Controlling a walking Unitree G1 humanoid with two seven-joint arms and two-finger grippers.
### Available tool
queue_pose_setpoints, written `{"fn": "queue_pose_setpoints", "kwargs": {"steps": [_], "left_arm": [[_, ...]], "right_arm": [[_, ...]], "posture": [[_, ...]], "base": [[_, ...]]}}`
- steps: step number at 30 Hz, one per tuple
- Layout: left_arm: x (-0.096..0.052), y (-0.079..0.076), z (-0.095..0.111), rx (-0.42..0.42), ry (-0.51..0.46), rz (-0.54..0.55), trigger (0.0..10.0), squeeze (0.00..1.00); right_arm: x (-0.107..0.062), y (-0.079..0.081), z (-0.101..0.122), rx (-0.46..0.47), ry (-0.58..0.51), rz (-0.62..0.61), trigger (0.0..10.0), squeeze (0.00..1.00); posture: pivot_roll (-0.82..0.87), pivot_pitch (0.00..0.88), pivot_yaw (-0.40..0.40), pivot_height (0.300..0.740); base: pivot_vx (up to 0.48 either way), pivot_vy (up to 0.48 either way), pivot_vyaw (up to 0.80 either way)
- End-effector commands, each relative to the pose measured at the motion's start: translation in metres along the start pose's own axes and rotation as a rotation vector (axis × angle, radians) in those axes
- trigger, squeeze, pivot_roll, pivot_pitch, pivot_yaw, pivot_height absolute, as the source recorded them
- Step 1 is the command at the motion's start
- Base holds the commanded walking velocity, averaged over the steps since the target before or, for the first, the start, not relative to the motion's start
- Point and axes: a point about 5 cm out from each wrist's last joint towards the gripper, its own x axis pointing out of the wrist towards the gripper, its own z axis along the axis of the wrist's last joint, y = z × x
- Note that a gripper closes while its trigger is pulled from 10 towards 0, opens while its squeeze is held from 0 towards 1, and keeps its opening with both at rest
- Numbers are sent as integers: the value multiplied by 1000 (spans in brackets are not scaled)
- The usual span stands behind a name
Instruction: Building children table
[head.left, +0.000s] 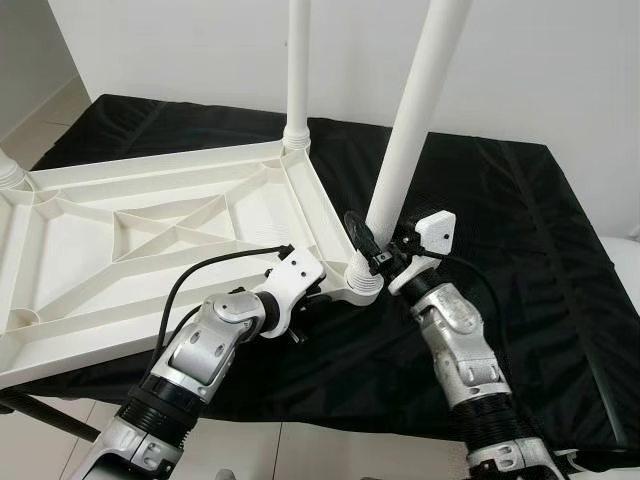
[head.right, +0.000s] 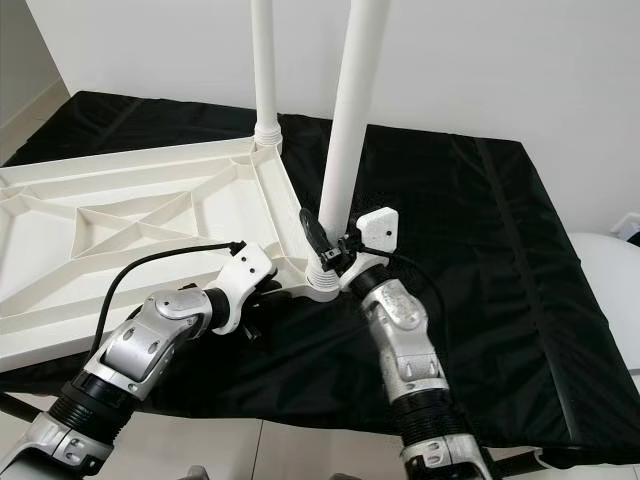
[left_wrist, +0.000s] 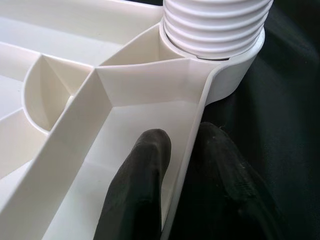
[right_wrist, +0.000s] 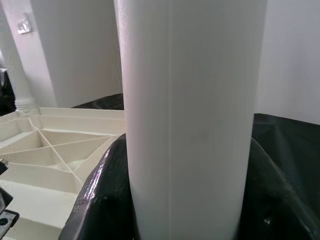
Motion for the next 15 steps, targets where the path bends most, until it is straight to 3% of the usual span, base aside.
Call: {"fn": "queue_pose_setpoints", "kwargs": {"steps": [1, 10, 15], "left_arm": [[1, -9, -1, 2, 7, -66, 10000, 0], [1, -10, 0, -3, 0, -63, 10000, 0], [0, -10, 0, -2, 0, -62, 10000, 0]], "right_arm": [[-17, -13, -24, 14, 136, -30, 10000, 0], [-28, -17, -29, -20, 171, 70, 10000, 0], [-39, -17, -36, 24, 179, 83, 10000, 0]], "posture": [[46, 34, -46, 740], [48, 39, -48, 740], [51, 39, -46, 740]], "base": [[0, 0, 0], [0, 0, 0], [0, 0, 0]]}}
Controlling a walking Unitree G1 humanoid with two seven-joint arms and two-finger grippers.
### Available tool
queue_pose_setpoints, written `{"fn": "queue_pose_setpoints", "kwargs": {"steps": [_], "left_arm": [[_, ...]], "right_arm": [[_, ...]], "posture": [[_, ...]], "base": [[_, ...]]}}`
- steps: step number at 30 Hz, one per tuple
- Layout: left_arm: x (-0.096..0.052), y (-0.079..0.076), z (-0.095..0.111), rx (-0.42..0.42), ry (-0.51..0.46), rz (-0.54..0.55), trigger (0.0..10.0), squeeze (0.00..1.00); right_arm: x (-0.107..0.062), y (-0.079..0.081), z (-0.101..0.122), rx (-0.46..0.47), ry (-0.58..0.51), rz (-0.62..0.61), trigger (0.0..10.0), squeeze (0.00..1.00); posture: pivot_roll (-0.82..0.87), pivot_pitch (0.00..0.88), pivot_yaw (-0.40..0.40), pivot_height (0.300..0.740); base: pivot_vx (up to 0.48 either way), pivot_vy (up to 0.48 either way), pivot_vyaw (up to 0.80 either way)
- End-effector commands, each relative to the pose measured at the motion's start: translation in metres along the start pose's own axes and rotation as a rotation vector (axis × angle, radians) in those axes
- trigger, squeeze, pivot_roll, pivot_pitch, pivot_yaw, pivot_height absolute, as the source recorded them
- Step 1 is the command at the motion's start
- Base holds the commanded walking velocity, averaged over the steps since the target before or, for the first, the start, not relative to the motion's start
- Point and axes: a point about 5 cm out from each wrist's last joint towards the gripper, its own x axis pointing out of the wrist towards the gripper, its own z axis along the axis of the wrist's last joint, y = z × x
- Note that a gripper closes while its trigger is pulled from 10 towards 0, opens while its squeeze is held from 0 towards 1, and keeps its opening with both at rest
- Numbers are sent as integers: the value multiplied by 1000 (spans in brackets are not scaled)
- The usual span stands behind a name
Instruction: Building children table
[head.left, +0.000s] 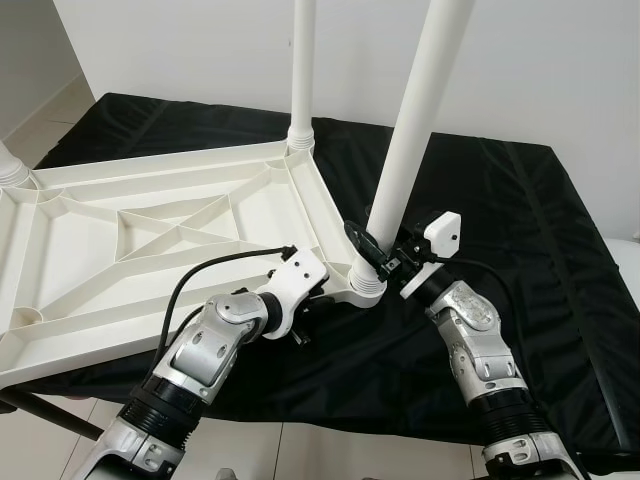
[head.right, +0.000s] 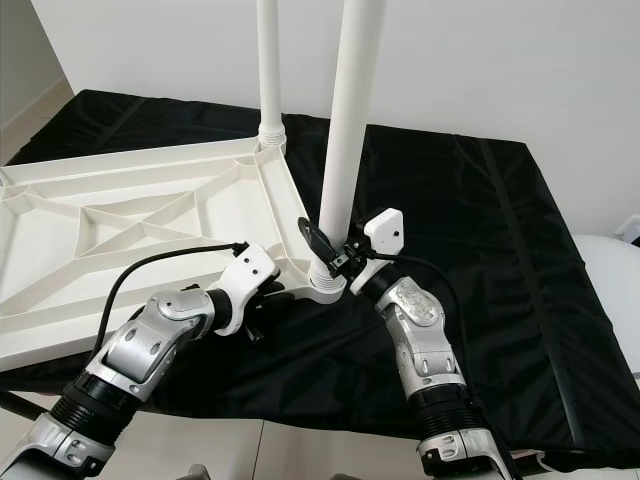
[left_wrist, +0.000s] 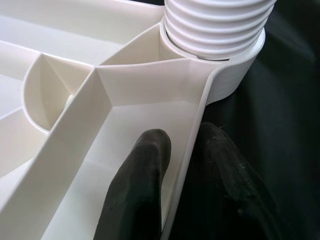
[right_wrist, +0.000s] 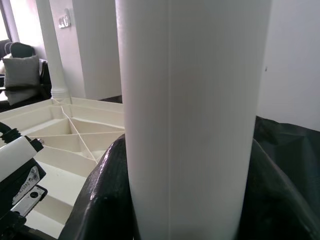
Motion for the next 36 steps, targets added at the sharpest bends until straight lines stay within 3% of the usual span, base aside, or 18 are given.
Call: {"fn": "queue_pose_setpoints", "kwargs": {"steps": [1, 10, 14, 19, 27, 30, 36], "left_arm": [[-1, -6, -1, -2, -1, -49, 10000, 0], [-1, -7, 0, 0, -1, -55, 10000, 0], [-2, -7, 0, 1, -1, -58, 10000, 0], [-1, -8, 1, 5, 0, -65, 10000, 0], [0, -10, 1, 6, 0, -71, 10000, 0], [0, -11, 2, 5, -5, -72, 10000, 0], [-1, -10, 2, -1, -7, -63, 10000, 0]], "right_arm": [[-28, -6, -34, 58, 173, -47, 10000, 0], [-39, -9, -44, 76, 180, -122, 10000, 0], [-45, -17, -52, 92, 206, -211, 10000, 0], [-42, -24, -57, 105, 227, -248, 10000, 0], [-32, -25, -59, 99, 278, -189, 10000, 0], [-23, -22, -56, 95, 280, -93, 10000, 0], [-25, -17, -60, 89, 285, -77, 10000, 0]], "posture": [[51, 39, -46, 740], [46, 36, -40, 740], [44, 33, -34, 740], [41, 28, -29, 740], [42, 24, -28, 740], [48, 29, -38, 740], [52, 34, -42, 740]], "base": [[0, 0, 0], [0, 0, 0], [0, 0, 0], [0, 0, 0], [0, 0, 0], [0, 0, 0], [0, 0, 0]]}}
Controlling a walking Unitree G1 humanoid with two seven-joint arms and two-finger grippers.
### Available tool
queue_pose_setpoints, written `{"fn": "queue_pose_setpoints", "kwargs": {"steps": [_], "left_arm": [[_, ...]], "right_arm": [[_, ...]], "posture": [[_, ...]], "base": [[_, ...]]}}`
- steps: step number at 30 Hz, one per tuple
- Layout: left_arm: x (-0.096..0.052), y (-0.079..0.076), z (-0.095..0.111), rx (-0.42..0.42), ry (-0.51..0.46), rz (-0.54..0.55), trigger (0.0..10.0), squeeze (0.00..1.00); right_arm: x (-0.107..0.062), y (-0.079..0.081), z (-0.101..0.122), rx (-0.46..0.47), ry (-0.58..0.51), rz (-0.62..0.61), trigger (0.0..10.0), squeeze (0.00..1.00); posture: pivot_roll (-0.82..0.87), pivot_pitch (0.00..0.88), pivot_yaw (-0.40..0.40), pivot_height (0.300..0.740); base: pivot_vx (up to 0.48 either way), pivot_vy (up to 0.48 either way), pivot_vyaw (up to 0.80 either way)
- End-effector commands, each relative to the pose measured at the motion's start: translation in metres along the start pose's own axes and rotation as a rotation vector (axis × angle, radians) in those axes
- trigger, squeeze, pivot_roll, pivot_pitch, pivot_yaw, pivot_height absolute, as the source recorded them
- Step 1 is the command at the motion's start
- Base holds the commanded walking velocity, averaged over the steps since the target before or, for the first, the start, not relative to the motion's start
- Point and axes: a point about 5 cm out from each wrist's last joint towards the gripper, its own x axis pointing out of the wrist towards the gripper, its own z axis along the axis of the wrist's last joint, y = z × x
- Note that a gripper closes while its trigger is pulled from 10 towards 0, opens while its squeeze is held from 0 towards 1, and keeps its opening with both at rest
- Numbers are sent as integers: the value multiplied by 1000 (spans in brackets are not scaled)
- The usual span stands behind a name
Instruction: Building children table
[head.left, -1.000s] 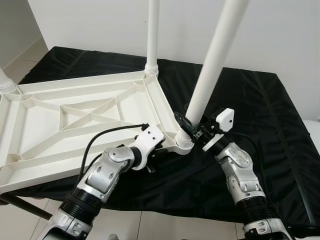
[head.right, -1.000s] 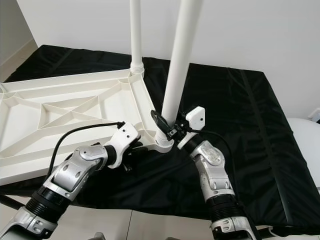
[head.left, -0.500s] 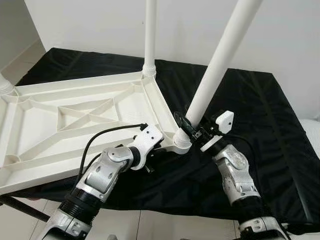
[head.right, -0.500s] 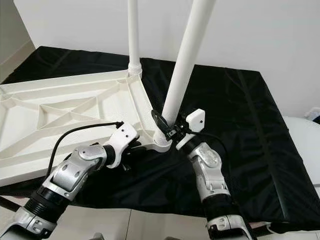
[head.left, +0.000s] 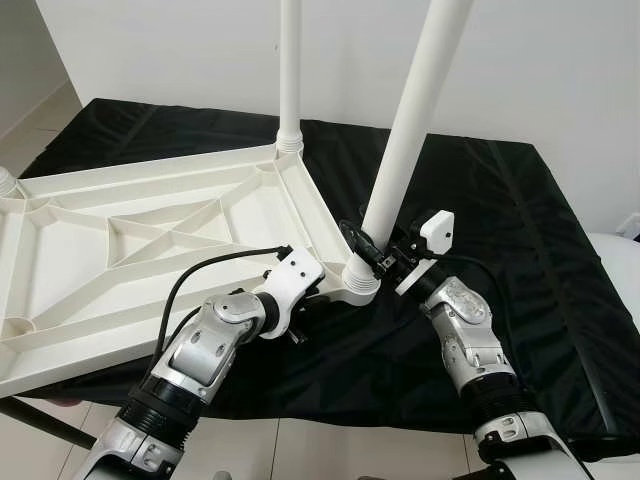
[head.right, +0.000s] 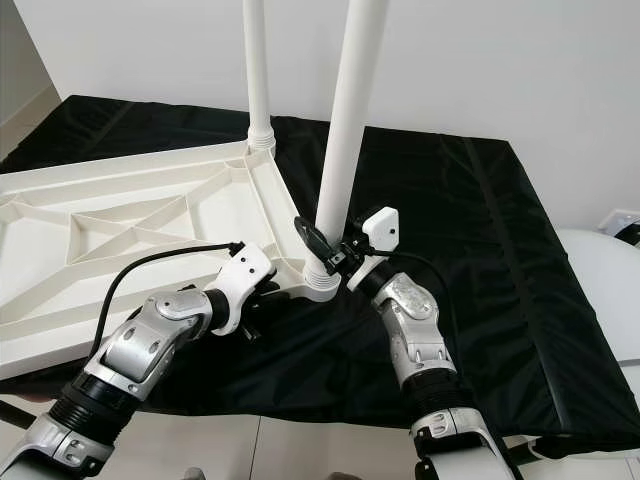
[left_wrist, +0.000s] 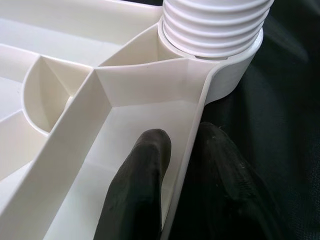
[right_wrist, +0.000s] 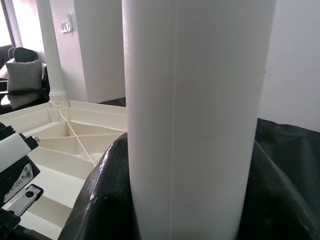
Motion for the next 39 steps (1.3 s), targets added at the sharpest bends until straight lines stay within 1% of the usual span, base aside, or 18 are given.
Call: {"fn": "queue_pose_setpoints", "kwargs": {"steps": [1, 5, 12, 21, 32, 39], "left_arm": [[-1, -12, 5, 15, -27, -80, 10000, 0], [-2, -12, 4, 13, -26, -79, 10000, 0], [-1, -11, 5, 14, -25, -80, 10000, 0], [-1, -10, 5, 15, -24, -80, 10000, 0], [-1, -10, 6, 16, -25, -79, 10000, 0], [-2, -9, 6, 18, -26, -80, 10000, 0]], "right_arm": [[-40, -12, -49, 74, 290, -110, 10000, 0], [-42, -10, -51, 77, 289, -128, 10000, 0], [-45, -12, -51, 74, 272, -196, 10000, 0], [-44, -11, -47, 59, 239, -242, 10000, 0], [-41, -4, -42, 48, 203, -261, 10000, 0], [-38, 3, -37, 32, 174, -309, 10000, 0]], "posture": [[52, 34, -42, 740], [47, 37, -39, 740], [41, 37, -32, 740], [42, 38, -35, 740], [40, 38, -34, 740], [41, 37, -34, 740]], "base": [[0, 0, 0], [0, 0, 0], [0, 0, 0], [0, 0, 0], [0, 0, 0], [0, 0, 0]]}}
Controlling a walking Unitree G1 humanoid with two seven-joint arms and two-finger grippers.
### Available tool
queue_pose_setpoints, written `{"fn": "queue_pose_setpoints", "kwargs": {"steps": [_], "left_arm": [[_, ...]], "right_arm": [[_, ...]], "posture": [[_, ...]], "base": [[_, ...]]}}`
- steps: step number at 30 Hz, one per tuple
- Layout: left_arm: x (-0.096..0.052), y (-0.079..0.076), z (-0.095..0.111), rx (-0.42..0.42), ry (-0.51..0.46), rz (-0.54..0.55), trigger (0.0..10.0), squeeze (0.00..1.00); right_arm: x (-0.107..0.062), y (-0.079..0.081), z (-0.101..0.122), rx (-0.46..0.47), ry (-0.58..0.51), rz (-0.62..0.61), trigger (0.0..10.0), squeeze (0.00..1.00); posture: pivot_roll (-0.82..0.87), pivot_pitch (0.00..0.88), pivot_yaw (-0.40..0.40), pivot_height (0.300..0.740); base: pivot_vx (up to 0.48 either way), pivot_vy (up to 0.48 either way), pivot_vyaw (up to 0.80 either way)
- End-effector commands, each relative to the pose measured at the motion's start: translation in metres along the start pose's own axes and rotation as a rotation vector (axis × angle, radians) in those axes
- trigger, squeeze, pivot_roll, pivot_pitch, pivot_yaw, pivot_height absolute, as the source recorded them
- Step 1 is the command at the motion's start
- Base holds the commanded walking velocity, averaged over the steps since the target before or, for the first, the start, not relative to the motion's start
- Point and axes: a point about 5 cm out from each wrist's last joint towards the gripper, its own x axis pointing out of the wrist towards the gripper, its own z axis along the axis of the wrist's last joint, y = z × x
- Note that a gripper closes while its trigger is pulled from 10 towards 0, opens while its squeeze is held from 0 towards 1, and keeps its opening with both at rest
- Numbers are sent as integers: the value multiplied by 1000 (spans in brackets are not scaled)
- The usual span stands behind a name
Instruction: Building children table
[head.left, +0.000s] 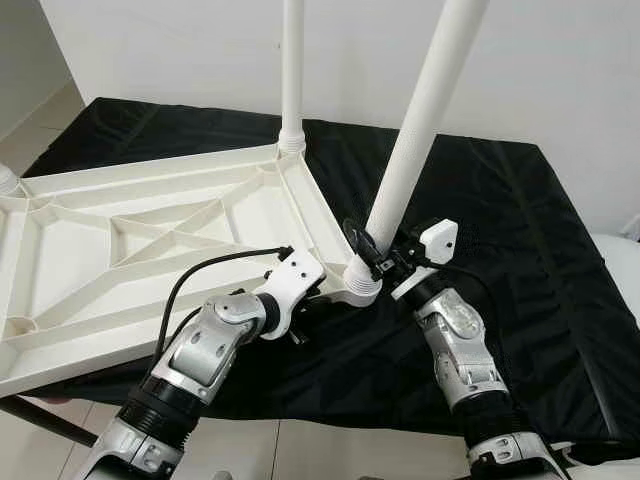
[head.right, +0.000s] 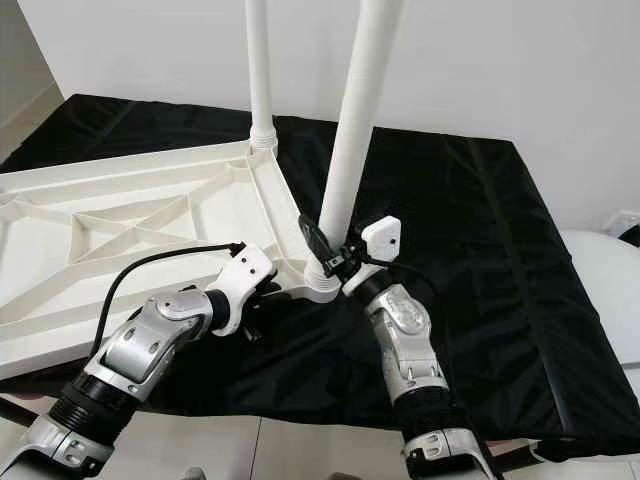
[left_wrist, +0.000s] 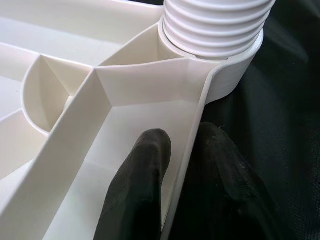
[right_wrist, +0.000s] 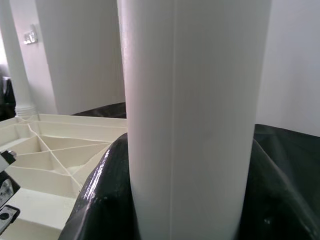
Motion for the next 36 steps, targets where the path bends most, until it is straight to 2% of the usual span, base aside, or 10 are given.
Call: {"fn": "queue_pose_setpoints", "kwargs": {"steps": [1, 15, 36], "left_arm": [[-1, -9, 5, 20, -19, -78, 10000, 0], [0, -9, 7, 20, -24, -78, 10000, 0], [0, -9, 8, 21, -28, -75, 10000, 0]], "right_arm": [[-29, -15, -35, 23, 215, -136, 10000, 0], [-21, 8, -23, 7, 148, -239, 10000, 0], [-17, 22, -20, -39, 161, -350, 10000, 0]], "posture": [[41, 37, -34, 740], [39, 35, -39, 740], [46, 25, -43, 740]], "base": [[0, 0, 0], [0, 0, 0], [0, 0, 0]]}}
